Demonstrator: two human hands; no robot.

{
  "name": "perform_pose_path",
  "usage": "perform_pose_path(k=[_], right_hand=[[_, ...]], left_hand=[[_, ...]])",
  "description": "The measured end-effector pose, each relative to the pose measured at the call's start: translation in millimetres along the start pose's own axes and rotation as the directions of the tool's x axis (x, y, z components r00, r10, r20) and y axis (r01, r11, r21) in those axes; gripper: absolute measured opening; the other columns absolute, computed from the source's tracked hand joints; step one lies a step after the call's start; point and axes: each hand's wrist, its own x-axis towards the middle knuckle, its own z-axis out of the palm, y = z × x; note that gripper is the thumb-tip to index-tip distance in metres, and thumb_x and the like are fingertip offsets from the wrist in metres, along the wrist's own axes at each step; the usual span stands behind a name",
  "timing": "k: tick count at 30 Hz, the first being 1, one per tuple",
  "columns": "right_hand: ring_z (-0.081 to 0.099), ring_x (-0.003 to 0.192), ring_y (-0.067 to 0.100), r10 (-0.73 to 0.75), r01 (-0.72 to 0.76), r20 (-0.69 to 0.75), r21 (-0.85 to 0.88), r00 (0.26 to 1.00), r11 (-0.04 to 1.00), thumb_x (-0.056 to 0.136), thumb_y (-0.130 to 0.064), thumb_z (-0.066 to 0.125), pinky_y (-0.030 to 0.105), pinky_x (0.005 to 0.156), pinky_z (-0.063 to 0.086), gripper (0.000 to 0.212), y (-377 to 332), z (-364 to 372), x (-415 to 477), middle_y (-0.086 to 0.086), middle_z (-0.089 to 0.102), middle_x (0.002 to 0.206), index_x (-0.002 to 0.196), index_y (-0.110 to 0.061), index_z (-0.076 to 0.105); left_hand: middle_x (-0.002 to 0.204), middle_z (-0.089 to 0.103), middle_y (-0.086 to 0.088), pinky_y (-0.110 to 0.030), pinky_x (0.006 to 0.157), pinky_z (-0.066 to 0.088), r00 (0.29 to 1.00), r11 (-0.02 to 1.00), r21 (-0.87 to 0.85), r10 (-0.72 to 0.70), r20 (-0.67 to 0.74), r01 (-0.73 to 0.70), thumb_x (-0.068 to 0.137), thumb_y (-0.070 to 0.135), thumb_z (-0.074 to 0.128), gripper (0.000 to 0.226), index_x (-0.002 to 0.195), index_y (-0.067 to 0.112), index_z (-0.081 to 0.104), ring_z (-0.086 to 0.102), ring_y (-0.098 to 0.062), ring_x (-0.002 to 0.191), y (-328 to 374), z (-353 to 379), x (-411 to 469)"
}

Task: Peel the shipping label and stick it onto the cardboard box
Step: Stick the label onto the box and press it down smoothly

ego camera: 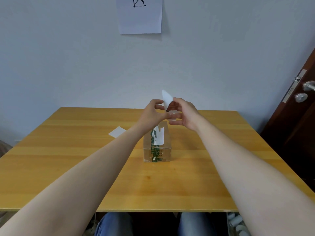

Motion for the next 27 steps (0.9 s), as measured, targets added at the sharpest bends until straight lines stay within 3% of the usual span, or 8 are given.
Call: perform_pose_path(k=[6,8,11,14,19,22,24,27], right_hand=[[0.077,0.078,0.032,-0.001,0.01,0.079,-0.111,0.997,0.994,0.104,-0.058,0.051,0.04,0.062,0.062,0.054,3,7,-4,0.009,0.081,0.109,0.121,-0.01,0.07],[0.075,0.081,0.034,0.012,0.0,0.108,-0.108,0.994,0.994,0.108,-0.054,0.041,0.039,0.061,0.061,0.053,5,7,-4,0.01,0.08,0.114,0.125,-0.012,0.069],[0.075,0.086,0.036,0.033,-0.018,0.126,-0.124,0.992,0.992,0.107,-0.03,0.033,0.036,0.058,0.06,0.045,9,7,-2,0.011,0.079,0.117,0.131,-0.014,0.067],[0.077,0.075,0.028,0.038,-0.023,0.051,-0.267,0.998,0.963,0.103,-0.016,0.049,0.035,0.056,0.06,0.03,16,9,2,0.006,0.083,0.102,0.13,-0.017,0.062],[0.057,0.051,0.016,0.144,-0.169,-0.09,-0.437,0.986,0.883,0.092,-0.024,0.077,0.022,0.047,0.046,0.027,27,2,12,0.001,0.076,0.073,0.113,-0.009,0.072],[0.05,0.049,0.013,0.191,-0.211,-0.092,-0.518,0.977,0.829,0.087,-0.028,0.083,0.021,0.046,0.039,0.023,34,-2,13,0.0,0.067,0.072,0.099,-0.012,0.071],[0.047,0.048,0.013,0.213,-0.216,-0.071,-0.551,0.975,0.806,0.087,-0.029,0.083,0.02,0.046,0.036,0.022,36,-4,12,0.0,0.061,0.071,0.093,-0.014,0.069],[0.048,0.049,0.012,0.248,-0.234,-0.054,-0.567,0.967,0.79,0.088,-0.031,0.083,0.02,0.045,0.035,0.021,37,-8,11,-0.001,0.06,0.07,0.091,-0.016,0.068]], left_hand=[[0.108,0.071,0.002,-0.044,0.083,0.062,0.991,0.998,-0.043,-0.047,-0.126,0.042,0.091,0.028,0.07,0.039,0.128,0.02,0.06,0.073,-0.018,0.095,-6,-8,2],[0.104,0.074,-0.002,-0.04,0.079,0.062,0.985,0.994,-0.085,-0.084,-0.15,0.072,0.095,0.028,0.064,0.027,0.119,0.016,0.067,0.073,-0.021,0.096,-6,-12,2],[0.1,0.075,-0.01,-0.036,0.068,0.057,0.976,0.984,-0.132,-0.142,-0.167,0.121,0.102,0.028,0.053,0.024,0.099,0.009,0.069,0.071,-0.025,0.088,-5,-16,2],[0.1,0.076,-0.015,-0.045,0.077,0.061,0.968,0.973,-0.158,-0.191,-0.165,0.166,0.105,0.038,0.05,0.033,0.094,0.011,0.067,0.072,-0.029,0.087,-8,-19,2],[0.104,0.077,-0.018,-0.055,0.087,0.061,0.962,0.966,-0.164,-0.223,-0.157,0.197,0.102,0.05,0.048,0.045,0.094,0.012,0.07,0.074,-0.037,0.099,-14,-26,7],[0.095,0.074,-0.017,-0.046,0.081,0.06,0.96,0.965,-0.162,-0.231,-0.156,0.205,0.103,0.049,0.048,0.044,0.095,0.012,0.069,0.07,-0.032,0.088,-16,-26,11],[0.09,0.069,-0.011,-0.038,0.073,0.051,0.962,0.968,-0.14,-0.228,-0.153,0.208,0.104,0.047,0.048,0.041,0.095,0.012,0.066,0.063,-0.027,0.081,-18,-26,14],[0.085,0.064,-0.01,-0.037,0.068,0.043,0.969,0.975,-0.092,-0.215,-0.126,0.204,0.102,0.047,0.05,0.038,0.09,0.012,0.061,0.057,-0.024,0.078,-28,-25,17]])
